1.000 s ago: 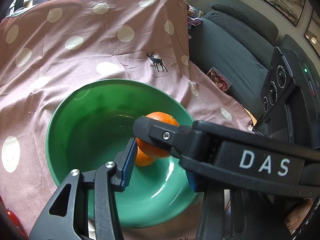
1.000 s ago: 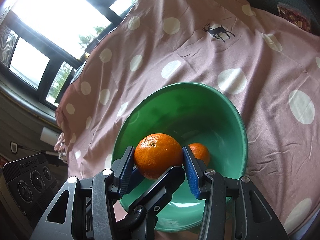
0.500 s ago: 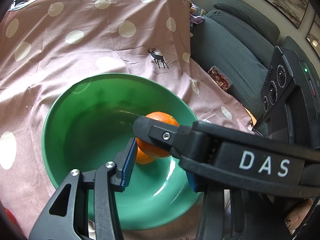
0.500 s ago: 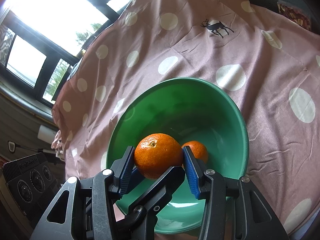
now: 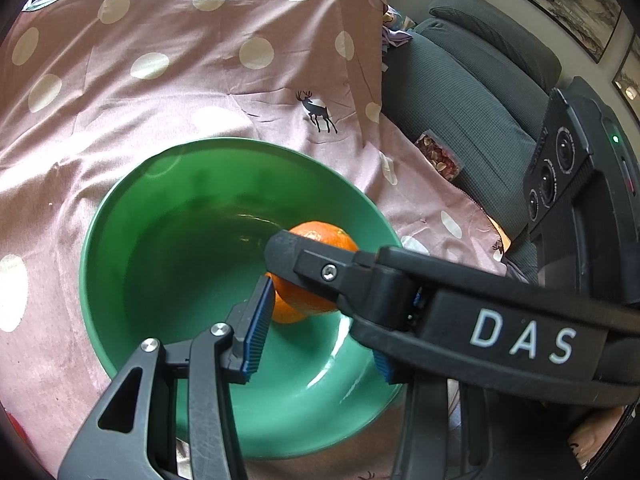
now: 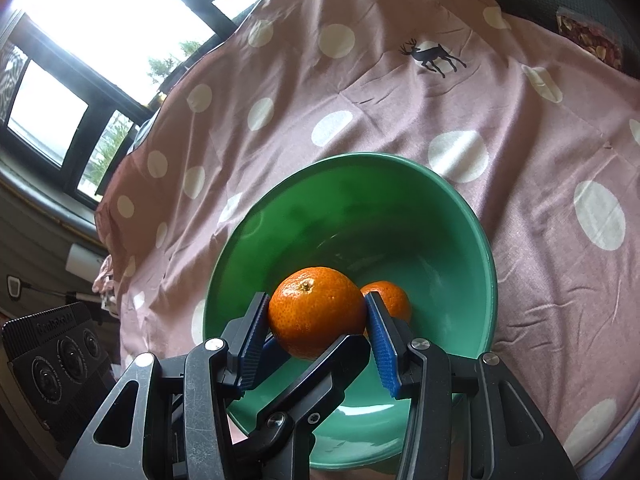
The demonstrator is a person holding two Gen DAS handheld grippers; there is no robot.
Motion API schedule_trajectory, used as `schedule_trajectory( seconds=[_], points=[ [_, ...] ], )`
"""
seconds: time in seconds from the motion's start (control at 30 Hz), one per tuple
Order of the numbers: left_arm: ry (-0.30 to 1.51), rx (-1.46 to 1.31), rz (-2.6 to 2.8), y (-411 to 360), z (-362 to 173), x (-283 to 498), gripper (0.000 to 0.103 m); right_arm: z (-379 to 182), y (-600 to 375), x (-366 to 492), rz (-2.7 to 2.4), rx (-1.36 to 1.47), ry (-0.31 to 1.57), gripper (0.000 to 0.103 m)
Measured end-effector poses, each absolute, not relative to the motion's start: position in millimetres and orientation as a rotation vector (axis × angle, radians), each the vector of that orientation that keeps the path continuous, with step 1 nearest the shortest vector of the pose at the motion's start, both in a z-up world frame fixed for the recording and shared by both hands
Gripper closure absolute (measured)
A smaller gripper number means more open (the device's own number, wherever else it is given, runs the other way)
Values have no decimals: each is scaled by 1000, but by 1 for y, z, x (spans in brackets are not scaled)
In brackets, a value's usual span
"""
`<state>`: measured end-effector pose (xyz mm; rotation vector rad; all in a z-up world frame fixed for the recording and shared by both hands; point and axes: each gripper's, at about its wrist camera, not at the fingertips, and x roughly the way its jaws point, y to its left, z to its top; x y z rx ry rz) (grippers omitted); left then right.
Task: Organize fruits
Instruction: 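Lower the orange into the bowl and open the right gripper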
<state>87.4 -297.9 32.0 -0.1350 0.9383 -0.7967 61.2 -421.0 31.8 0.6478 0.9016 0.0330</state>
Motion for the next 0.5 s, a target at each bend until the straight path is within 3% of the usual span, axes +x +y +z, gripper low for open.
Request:
schedule_trajectory(
  seconds=[0.5],
  points=[
    [947, -138, -780, -290, 30, 88, 60, 30, -412, 65, 48, 626, 914, 54]
  ],
)
